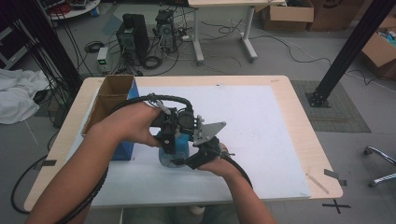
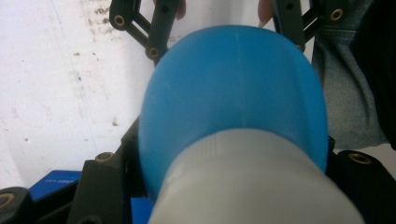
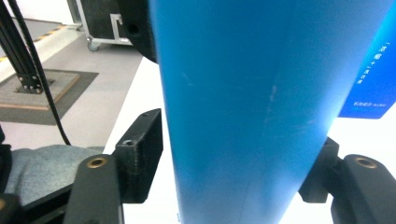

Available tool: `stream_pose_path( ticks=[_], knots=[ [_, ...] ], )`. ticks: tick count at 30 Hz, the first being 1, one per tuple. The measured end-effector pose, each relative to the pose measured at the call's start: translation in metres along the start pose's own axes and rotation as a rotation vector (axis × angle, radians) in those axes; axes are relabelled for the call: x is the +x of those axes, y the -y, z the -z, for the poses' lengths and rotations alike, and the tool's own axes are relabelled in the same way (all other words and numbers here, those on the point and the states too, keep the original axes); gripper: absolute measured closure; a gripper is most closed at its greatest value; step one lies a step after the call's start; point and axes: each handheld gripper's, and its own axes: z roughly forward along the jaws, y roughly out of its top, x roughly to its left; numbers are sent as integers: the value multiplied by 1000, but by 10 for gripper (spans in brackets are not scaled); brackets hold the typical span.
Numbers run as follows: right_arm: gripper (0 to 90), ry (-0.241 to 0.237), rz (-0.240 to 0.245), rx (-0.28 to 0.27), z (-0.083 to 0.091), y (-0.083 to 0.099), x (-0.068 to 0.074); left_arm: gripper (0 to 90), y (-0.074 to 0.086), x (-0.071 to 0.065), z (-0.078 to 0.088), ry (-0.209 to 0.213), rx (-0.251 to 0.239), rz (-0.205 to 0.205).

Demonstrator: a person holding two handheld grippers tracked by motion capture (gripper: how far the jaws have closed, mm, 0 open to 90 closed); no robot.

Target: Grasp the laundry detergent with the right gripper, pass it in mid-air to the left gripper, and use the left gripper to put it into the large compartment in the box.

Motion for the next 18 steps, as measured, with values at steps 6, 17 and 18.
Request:
stream_pose_path(
  ticks=[6,17,18],
  knots=[
    [269,13,-8,-10,2,0,0,395,0,0,1,1,-2,1],
    [127,60,-70,28,33,-2,-8,394,12,8,18,21,-4,82],
    [120,64,-71,42,38,-3,-8,394,16,11,22,19,-6,97]
  ],
)
